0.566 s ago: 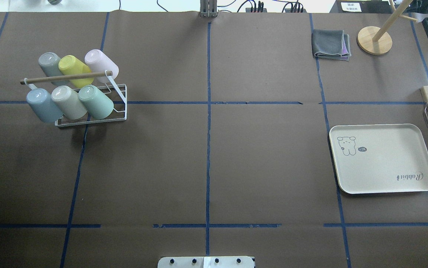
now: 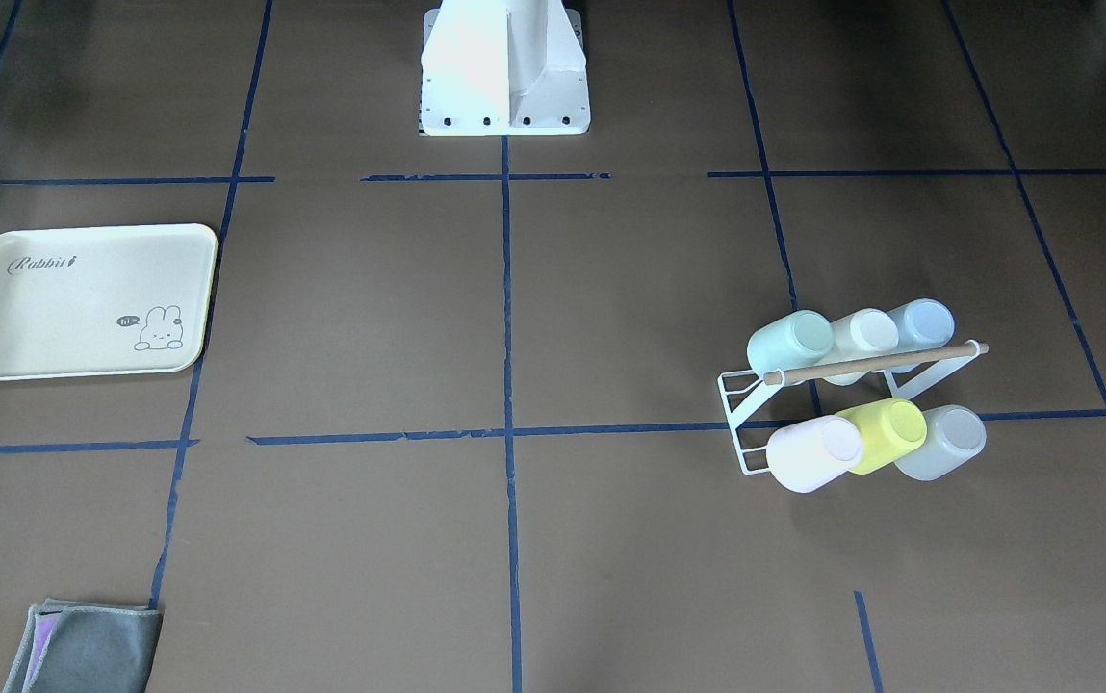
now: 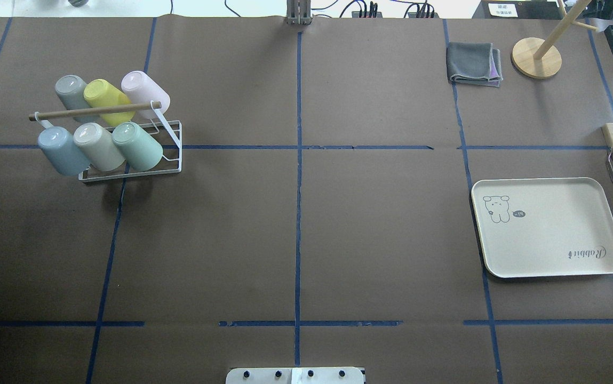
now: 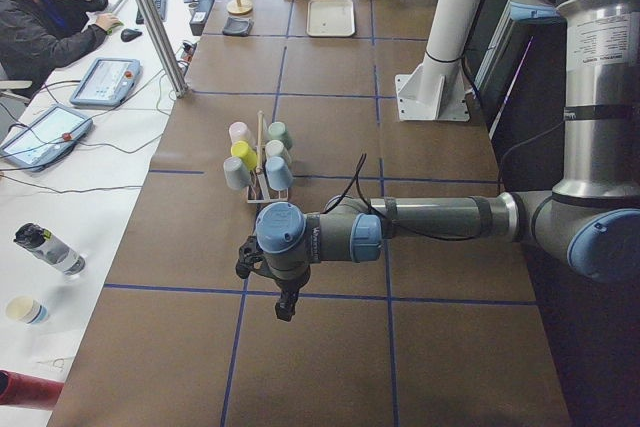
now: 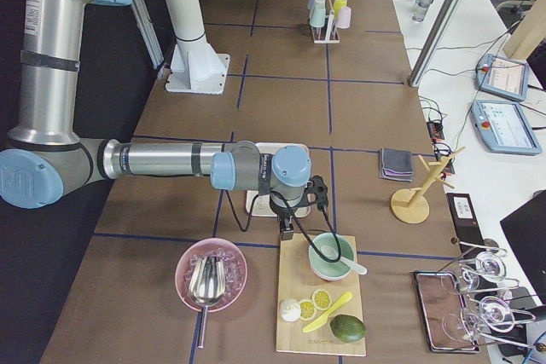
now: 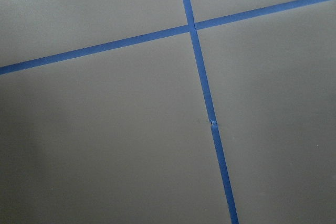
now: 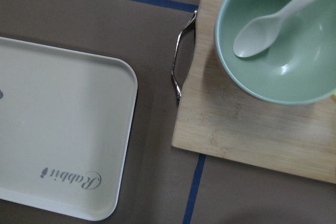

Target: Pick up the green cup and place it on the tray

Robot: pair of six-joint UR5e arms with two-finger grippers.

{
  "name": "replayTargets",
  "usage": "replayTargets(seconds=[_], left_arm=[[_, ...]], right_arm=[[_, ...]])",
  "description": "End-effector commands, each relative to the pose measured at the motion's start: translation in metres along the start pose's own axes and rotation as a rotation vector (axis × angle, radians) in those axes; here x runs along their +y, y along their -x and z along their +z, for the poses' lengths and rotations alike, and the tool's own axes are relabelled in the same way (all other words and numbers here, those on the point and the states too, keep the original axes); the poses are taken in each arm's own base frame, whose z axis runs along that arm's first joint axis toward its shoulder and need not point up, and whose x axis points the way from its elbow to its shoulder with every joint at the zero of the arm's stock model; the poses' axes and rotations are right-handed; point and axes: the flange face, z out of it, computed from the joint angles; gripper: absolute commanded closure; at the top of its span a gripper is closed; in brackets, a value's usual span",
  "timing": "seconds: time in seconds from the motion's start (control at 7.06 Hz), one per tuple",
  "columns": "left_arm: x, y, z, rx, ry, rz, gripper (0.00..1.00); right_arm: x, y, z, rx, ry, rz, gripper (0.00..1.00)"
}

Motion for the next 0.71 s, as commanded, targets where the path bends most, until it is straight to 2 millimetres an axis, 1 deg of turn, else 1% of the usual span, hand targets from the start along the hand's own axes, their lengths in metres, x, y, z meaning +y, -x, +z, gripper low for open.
replayTargets(seconds=[0.0,0.14,0.28,0.42,0.57], left_arm=[[0.000,0.000,0.000,0.002,0.001,0.000,0.00],[0.001,-0.001,0.002,0.005,0.004,-0.001,0.00],[0.001,-0.002,0.004,0.006,0.009,0.002,0.00],[0.000,-0.003,0.006,0.008,0.011,0.006,0.00],[0.000,-0.003,0.006,0.008,0.011,0.006,0.00]], right_arm=[[-0.017,0.038,0.015,-0.023,-0.054,0.055,0.00],[-0.021,0.053,0.024,-0.034,-0.077,0.112,0.00],[-0.010,0.062,0.040,-0.036,-0.098,0.131,0.00],[-0.003,0.065,0.064,-0.025,-0.108,0.126,0.00],[0.000,0.063,0.091,-0.044,-0.145,0.161,0.00]])
